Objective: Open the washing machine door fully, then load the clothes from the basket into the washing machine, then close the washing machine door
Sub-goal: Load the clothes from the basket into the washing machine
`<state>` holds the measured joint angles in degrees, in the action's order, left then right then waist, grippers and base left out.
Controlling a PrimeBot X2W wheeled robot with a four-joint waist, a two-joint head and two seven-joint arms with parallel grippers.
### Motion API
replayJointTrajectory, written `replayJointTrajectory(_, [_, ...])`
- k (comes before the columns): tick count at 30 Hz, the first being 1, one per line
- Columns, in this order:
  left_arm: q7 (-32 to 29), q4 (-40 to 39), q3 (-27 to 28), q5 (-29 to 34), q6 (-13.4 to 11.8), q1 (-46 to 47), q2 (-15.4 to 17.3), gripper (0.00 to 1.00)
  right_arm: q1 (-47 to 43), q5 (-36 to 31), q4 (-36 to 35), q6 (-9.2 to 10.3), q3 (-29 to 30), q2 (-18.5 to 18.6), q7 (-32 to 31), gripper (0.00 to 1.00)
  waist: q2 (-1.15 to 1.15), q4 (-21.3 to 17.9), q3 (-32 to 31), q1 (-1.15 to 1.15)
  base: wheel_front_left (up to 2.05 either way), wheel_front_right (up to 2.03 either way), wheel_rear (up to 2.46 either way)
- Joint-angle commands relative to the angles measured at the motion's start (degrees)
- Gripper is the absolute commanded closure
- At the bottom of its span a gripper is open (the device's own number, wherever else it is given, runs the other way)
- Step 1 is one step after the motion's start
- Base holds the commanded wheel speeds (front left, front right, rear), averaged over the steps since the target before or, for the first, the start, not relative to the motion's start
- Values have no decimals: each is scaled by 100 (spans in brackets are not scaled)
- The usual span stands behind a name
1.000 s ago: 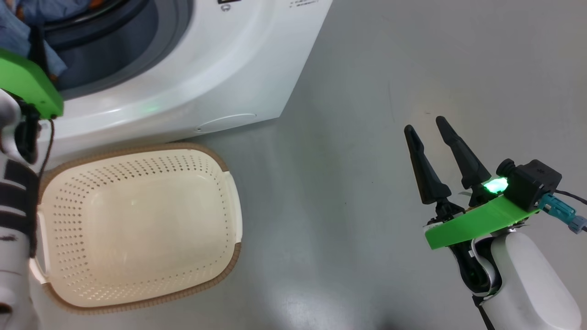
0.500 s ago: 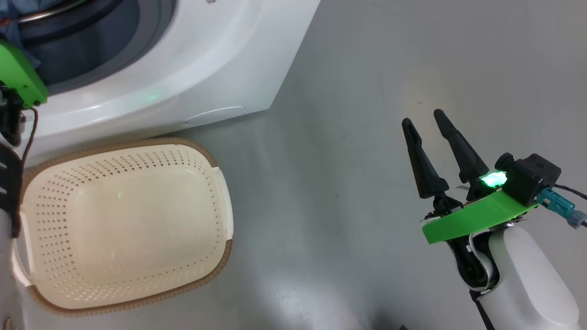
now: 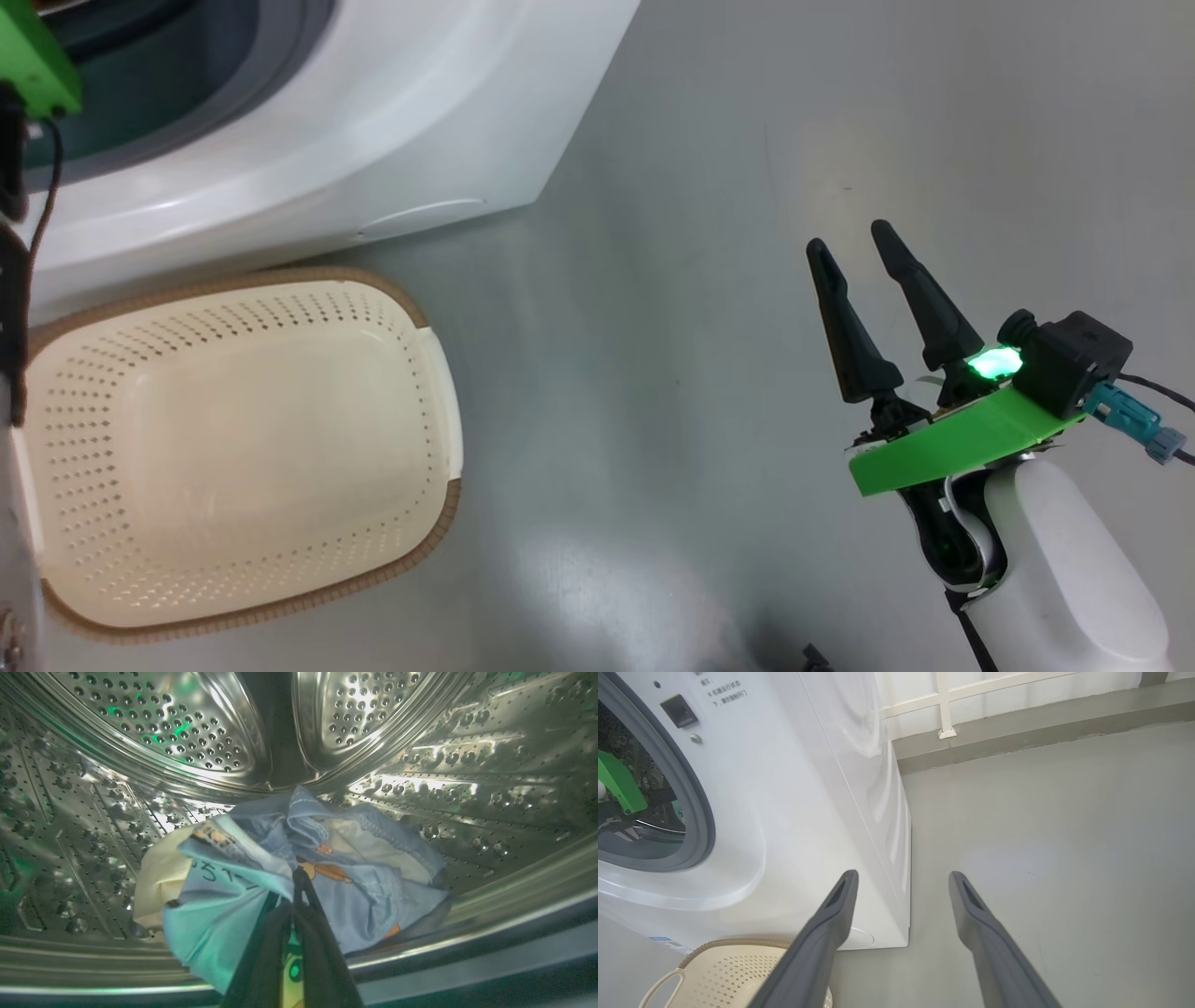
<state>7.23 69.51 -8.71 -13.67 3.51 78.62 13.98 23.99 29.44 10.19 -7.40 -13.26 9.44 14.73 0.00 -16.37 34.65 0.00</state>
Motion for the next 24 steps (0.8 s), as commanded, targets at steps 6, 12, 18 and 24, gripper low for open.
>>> replayJointTrajectory(6, [618, -299, -201, 213, 132, 458, 229, 100, 12, 98, -146, -9, -125, 35, 27, 0, 0, -144, 304, 0, 0, 0, 0])
replayJointTrajectory(12, [766, -475, -249, 252, 88, 423, 229, 100, 39, 85, -158, -9, -95, 25, 27, 0, 0, -201, 345, 0, 0, 0, 0])
replayJointTrajectory(18, [770, -55, -279, 194, 91, 401, 178, 0, 38, 71, -129, -9, -136, 6, 27, 0, 0, -173, 271, 0, 0, 0, 0])
replayJointTrajectory(24, [773, 59, -306, 152, 110, 375, 133, 0, 27, 64, -112, -9, -107, 41, 27, 0, 0, -94, 171, 0, 0, 0, 0])
